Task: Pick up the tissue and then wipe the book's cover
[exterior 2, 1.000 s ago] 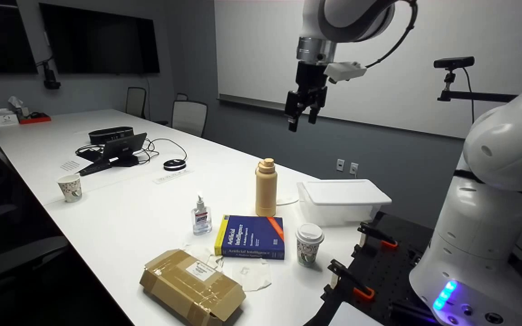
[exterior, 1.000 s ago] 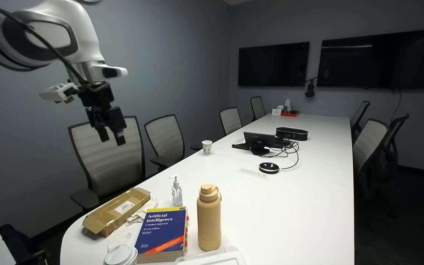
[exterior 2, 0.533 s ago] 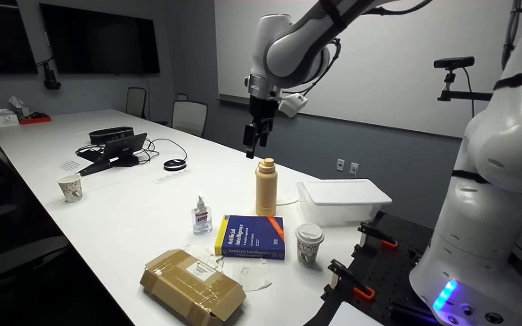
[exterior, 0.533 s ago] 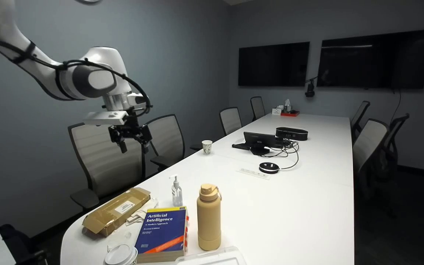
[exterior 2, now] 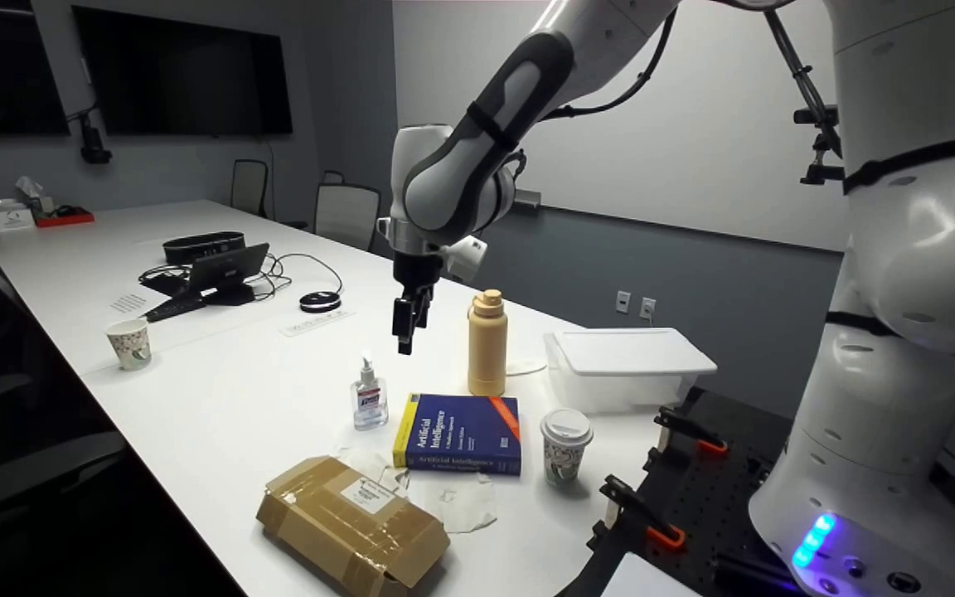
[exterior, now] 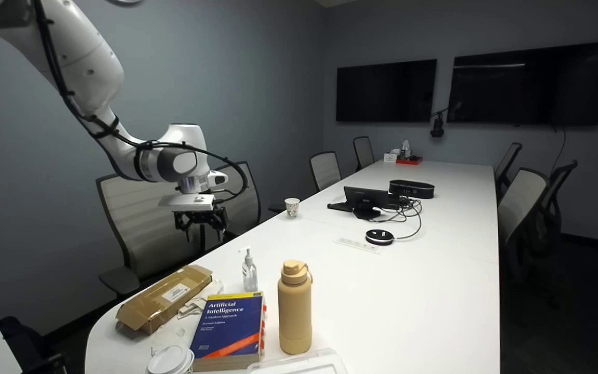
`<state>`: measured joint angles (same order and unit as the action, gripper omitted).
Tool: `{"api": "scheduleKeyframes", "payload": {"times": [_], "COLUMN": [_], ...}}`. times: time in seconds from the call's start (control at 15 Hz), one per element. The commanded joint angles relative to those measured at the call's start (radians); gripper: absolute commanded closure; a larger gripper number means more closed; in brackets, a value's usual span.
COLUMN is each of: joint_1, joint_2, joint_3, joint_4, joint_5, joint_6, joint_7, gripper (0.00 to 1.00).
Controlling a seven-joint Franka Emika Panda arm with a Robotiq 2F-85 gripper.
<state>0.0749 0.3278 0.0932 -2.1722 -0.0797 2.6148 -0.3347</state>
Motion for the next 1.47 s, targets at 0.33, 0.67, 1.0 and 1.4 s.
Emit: {"api": "scheduleKeyframes", "payload": {"times": [0.33, 0.67, 1.0, 1.4], "joint_1": [-0.033, -0.072, -0.088, -0.064], "joint_2": [0.328, 0.502, 0.652, 0.770], "joint_3": [0.072, 0.111, 0.140, 0.152], "joint_4": [0.243, 0.363, 0.508, 0.644], "joint_5": [-0.008, -0.004, -0.013, -0.026], "joint_6": [-0.005, -0.020, -0.045, -0.097], "joint_7": [-0.121, -0.167, -0.205, -0.217], "gripper": [0.00, 0.00, 0.00, 0.00]}}
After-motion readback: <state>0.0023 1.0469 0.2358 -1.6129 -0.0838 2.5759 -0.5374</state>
